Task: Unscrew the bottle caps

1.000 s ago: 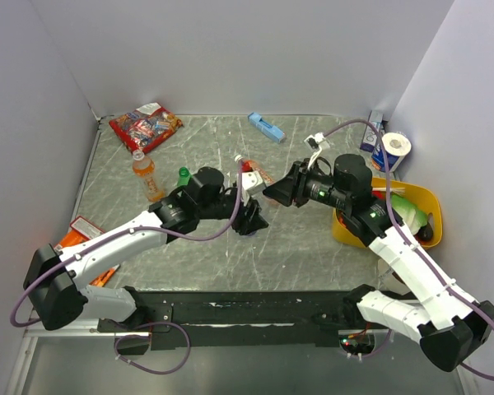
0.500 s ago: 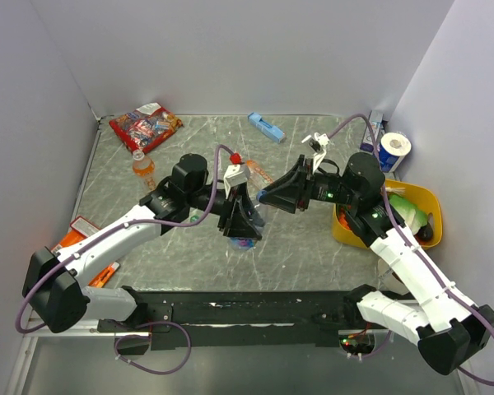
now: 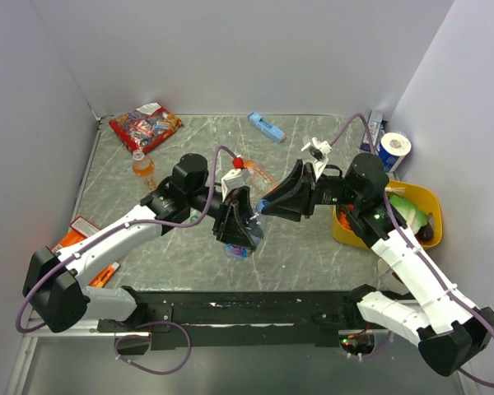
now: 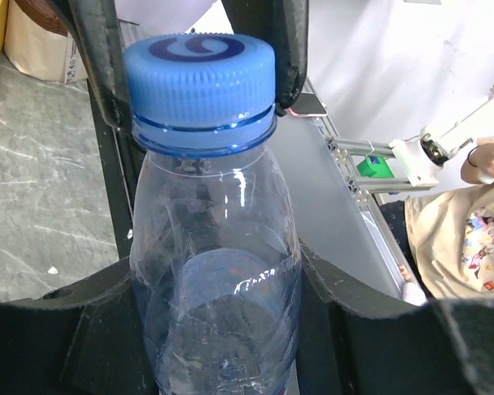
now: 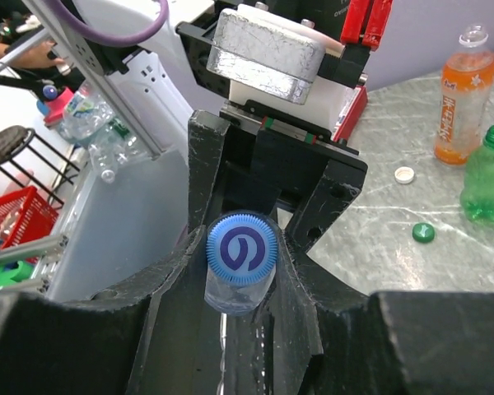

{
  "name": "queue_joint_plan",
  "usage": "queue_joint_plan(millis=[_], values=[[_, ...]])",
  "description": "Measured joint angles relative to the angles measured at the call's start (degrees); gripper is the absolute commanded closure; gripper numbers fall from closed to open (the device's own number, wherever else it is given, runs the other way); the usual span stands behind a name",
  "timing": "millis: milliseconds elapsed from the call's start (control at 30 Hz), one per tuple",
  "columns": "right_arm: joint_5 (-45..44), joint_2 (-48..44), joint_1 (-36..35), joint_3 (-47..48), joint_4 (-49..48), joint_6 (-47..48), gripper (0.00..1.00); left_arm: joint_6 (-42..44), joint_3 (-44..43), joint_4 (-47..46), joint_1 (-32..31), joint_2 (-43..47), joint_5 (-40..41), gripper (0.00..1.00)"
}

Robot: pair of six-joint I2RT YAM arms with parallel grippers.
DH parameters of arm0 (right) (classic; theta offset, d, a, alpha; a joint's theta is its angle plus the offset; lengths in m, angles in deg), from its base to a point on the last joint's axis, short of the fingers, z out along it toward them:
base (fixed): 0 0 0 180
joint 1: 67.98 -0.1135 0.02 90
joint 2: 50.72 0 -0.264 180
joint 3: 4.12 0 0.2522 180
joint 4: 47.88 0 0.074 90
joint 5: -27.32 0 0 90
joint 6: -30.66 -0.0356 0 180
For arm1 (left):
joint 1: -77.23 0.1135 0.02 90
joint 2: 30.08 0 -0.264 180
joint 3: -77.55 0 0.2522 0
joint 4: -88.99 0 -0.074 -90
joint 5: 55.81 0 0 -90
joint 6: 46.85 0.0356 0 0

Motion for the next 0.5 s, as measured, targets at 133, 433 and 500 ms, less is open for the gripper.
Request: queue_joint_plan(millis=[133, 433, 500], values=[[-0.52, -0.66, 0.00, 0.04, 2.49, 1.49, 0.25, 1.33, -0.37, 1.60, -0.07, -0.28, 0.22, 0.51], [-9.42, -6.19, 0.42, -0.50, 8.37, 3.26, 0.08, 5.88, -4.28, 6.05, 0.28, -0.35, 7.39, 0.49], [-14.38, -7.54, 0.42, -0.48, 9.14, 2.14, 0.17, 6.78, -4.33, 7.34, 0.26, -0.35, 12.35, 0.49]])
